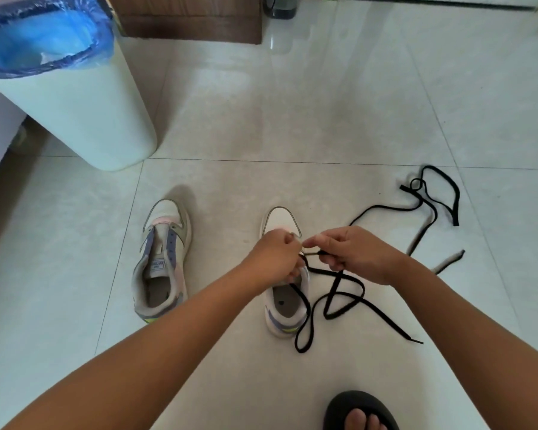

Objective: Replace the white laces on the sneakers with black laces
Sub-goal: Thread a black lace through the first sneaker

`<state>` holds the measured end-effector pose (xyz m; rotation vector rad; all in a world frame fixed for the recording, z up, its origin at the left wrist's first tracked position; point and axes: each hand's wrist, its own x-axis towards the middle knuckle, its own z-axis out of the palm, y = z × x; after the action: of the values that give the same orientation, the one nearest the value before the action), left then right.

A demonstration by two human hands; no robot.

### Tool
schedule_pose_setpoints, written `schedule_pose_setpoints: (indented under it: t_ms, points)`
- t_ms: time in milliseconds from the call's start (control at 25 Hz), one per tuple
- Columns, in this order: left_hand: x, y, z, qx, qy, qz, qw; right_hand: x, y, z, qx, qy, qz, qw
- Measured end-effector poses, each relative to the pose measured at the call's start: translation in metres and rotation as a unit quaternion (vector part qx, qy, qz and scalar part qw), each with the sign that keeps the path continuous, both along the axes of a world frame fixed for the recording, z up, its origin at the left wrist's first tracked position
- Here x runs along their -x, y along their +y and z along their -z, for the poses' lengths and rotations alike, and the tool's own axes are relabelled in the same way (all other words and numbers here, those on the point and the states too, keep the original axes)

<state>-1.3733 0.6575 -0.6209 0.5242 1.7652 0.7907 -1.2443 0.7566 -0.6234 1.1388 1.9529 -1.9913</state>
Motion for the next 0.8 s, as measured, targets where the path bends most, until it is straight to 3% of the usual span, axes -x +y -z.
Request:
schedule_pose_setpoints:
  t_ms: [40,80,160,200,320,440,600,680,720,800]
  points:
    - [-0.007,-0.006,0.007,0.042,-0.109,-0.121,0.986,-0.001,0.004,0.002,-0.021,-0.005,0.017,1.000]
    - [-0.016,-0.011,0.015,0.079,-0.209,-0.228,0.948,0.000,0.006,0.003,-0.036,-0.002,0.029,0.999]
    - [-0.034,-0.013,0.037,0.102,-0.371,-0.396,0.834,0.010,0.005,0.006,-0.064,0.014,0.043,0.997]
    - [-0.041,-0.009,0.048,0.099,-0.394,-0.440,0.800,0.019,0.004,0.009,-0.073,0.021,0.048,0.996]
    - [-0.051,0.005,0.064,0.077,-0.322,-0.445,0.832,0.044,-0.002,0.021,-0.105,0.002,0.028,0.994]
    - [-0.058,0.011,0.064,0.047,-0.296,-0.489,0.819,0.050,-0.006,0.036,-0.139,-0.043,-0.018,0.989]
    - [-0.058,0.005,0.068,-0.039,-0.340,-0.602,0.721,0.043,-0.011,0.043,-0.099,-0.036,0.042,0.993]
    - [-0.053,0.000,0.067,-0.041,-0.362,-0.610,0.704,0.039,-0.012,0.042,-0.079,-0.029,0.074,0.994]
    - [-0.050,-0.002,0.069,-0.036,-0.362,-0.603,0.710,0.037,-0.012,0.039,-0.075,-0.026,0.082,0.993]
    - [-0.046,-0.005,0.065,-0.022,-0.330,-0.570,0.752,0.034,-0.011,0.034,-0.073,-0.014,0.097,0.993]
